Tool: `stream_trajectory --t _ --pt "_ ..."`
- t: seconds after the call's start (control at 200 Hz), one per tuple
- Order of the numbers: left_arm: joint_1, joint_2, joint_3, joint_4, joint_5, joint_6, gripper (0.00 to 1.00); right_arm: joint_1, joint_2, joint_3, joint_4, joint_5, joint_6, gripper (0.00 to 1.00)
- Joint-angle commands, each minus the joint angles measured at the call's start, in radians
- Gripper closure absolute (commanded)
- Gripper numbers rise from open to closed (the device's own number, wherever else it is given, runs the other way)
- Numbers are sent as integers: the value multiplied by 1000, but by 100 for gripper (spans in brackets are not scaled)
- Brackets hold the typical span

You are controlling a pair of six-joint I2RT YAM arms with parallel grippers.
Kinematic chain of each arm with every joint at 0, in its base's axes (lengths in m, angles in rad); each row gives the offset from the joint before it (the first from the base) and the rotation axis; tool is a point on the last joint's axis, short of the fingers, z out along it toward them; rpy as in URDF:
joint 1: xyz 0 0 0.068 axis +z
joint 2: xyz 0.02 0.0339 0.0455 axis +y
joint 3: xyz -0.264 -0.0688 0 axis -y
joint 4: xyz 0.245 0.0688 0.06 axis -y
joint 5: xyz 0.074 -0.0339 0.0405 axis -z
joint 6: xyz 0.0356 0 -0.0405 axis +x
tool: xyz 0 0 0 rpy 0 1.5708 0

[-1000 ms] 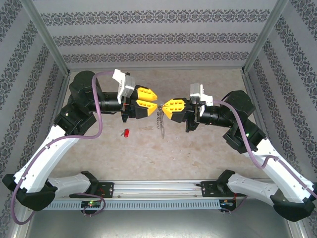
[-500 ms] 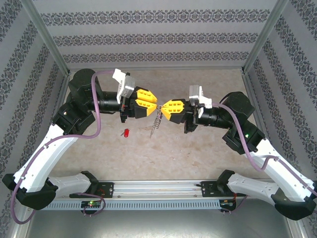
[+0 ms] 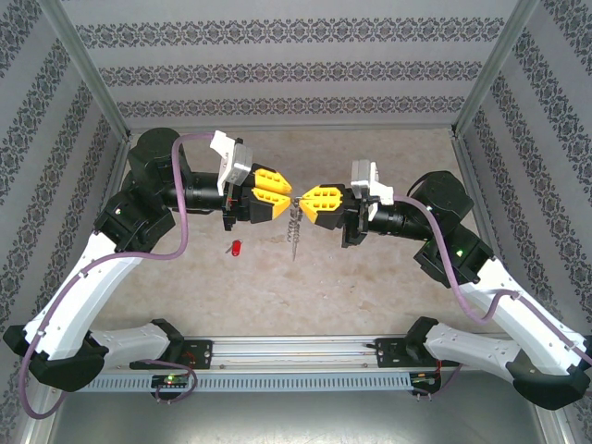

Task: Put the keys on the keyring

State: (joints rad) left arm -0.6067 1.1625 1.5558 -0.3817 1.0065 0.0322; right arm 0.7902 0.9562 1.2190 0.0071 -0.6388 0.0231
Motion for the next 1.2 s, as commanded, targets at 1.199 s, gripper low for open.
stream_trajectory --t 1.199 --pt "-11 29 33 -32 13 62 67 5 -24 -6 -60 71 -58 100"
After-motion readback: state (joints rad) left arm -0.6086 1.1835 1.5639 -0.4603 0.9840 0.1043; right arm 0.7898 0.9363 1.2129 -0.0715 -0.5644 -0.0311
